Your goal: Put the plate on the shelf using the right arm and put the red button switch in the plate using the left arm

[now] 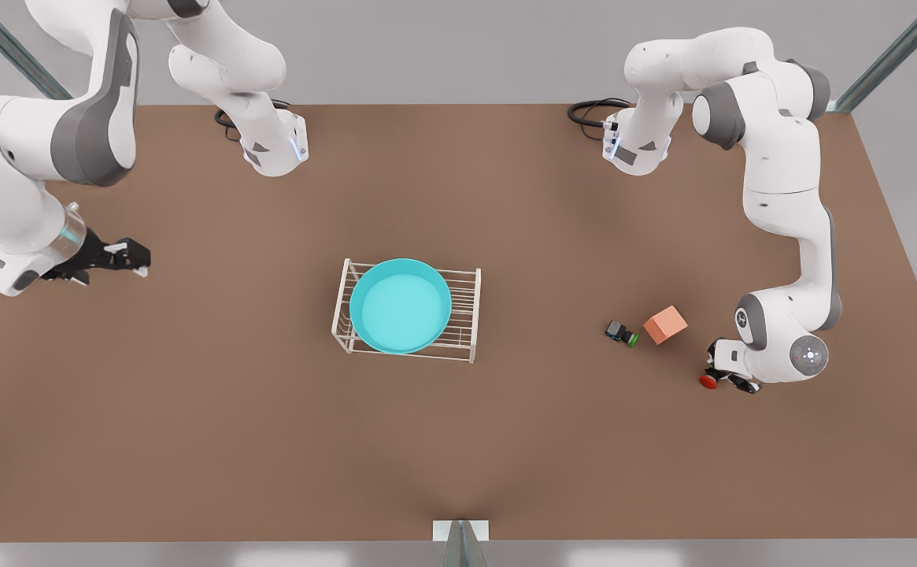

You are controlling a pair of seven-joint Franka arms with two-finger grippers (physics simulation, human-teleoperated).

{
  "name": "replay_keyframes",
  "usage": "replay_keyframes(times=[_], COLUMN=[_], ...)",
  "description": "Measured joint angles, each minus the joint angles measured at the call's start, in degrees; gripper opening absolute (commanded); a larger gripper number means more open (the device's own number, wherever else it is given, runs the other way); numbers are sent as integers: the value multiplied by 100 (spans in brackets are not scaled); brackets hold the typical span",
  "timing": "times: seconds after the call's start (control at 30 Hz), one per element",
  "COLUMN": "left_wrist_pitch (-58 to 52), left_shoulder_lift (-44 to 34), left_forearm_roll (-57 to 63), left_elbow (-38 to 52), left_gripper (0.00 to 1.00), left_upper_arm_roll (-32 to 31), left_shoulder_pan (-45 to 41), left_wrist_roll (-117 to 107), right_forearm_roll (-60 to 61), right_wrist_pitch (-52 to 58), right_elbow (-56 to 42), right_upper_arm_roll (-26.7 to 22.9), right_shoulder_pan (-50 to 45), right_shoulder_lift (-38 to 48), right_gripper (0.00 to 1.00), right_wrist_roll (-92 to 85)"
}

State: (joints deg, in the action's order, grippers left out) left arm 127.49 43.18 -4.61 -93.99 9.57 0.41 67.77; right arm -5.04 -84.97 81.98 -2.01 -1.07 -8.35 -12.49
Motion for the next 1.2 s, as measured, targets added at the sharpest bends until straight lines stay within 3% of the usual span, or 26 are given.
replay_keyframes(times=[0.2, 0.7, 0.93, 1.07, 1.2], left_wrist_pitch=[-149, -1980, -2164, -2145, -2126], left_shoulder_lift=[-239, -2445, -2271, -1800, -940], left_forearm_roll=[0, -267, -413, -431, -420], left_elbow=[-1, 83, 356, 1028, 2265], left_gripper=[45, 45, 45, 45, 45], left_upper_arm_roll=[-13, -60, -796, -1020, -1289], left_shoulder_pan=[-122, -2231, -3085, -3500, -3809], left_wrist_roll=[-224, -3194, -5220, -6470, -7700], right_forearm_roll=[73, 235, 297, 310, 318], right_wrist_pitch=[286, 438, 447, 449, 451], right_elbow=[11, 14, 14, 14, 15], right_upper_arm_roll=[-33, -175, -216, -219, -224], right_shoulder_pan=[-19, -6, -5, -11, -21], right_shoulder_lift=[-54, -125, -129, -130, -129], right_gripper=[100, 100, 100, 100, 100], right_wrist_roll=[-36, -150, -180, -191, -200])
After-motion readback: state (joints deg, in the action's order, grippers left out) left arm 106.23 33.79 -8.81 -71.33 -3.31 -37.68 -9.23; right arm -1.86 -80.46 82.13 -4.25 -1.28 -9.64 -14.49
